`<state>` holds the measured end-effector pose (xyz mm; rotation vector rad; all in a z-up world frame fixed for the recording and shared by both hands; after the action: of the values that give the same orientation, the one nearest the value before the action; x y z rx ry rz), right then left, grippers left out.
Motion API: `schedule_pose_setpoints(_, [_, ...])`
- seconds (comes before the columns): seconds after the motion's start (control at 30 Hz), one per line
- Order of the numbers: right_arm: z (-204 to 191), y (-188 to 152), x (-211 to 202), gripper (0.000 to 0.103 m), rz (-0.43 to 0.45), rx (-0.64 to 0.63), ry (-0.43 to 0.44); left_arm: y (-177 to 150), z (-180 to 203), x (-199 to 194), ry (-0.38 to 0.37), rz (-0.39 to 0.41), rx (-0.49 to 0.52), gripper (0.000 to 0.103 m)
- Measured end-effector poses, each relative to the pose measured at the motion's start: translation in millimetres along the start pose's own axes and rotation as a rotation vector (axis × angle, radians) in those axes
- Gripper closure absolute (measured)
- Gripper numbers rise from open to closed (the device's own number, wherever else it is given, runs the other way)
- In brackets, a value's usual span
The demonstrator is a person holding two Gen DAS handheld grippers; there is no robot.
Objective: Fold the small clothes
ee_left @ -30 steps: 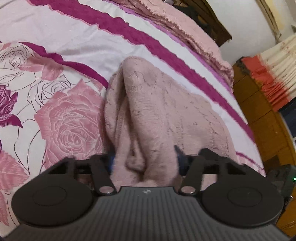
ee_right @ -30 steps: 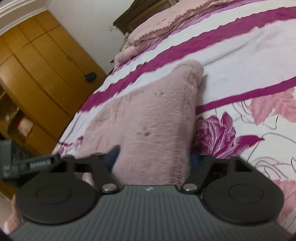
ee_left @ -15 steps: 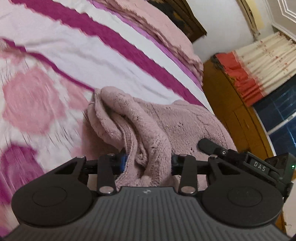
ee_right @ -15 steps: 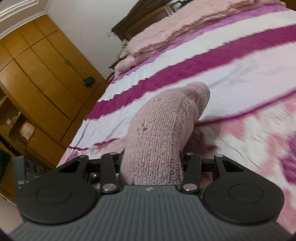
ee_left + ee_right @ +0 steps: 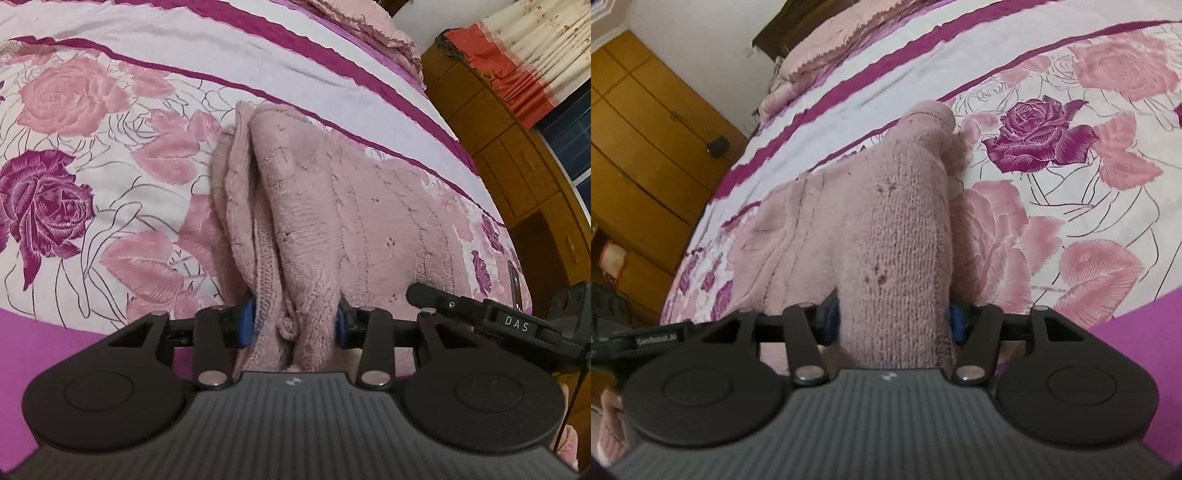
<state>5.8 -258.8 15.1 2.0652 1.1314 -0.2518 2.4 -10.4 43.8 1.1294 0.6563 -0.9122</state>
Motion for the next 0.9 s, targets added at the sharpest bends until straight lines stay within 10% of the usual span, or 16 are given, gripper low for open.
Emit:
schedule_pose_setpoints(0.47, [22,66,23,0.031,0.070,-0.024,0.010,66,13,25,0.180,0.127,0.092,0.038])
schedule_pose_setpoints(0.53, [28,70,38,0.036,0.046,0.022,0.085,69,12,30,0.189,0.131,0.094,0.038])
schedule_pose_setpoints(0.57, [25,70,42,0.060,0.057,-0.002,0.098,70,9,33,0.199,0.131,0.090,0.038])
schedule_pose_setpoints(0.6, [17,70,42,0.063,0.081,-0.060,0.084,70,7,36,0.208,0.130,0.088,0.038])
schedule_pose_setpoints(0.73, [-15,61,44,0.064,0.150,-0.294,-0.011,77,-2,51,0.247,0.149,0.070,0.037])
schedule_pose_setpoints(0.9, [13,64,61,0.058,0.113,-0.173,-0.082,83,-3,64,0.259,0.165,0.096,0.030])
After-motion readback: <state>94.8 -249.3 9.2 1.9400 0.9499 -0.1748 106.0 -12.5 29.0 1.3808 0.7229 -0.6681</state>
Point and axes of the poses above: each gripper's, at about its wrist camera, not at the fingertips, and x roughly the way its jaws point, z to its right, y to its top, the point moved 4 cm from there along x, roughly the way its jaws point, and after that the axes turned 13 degrees about y, right-handed, at the moved point
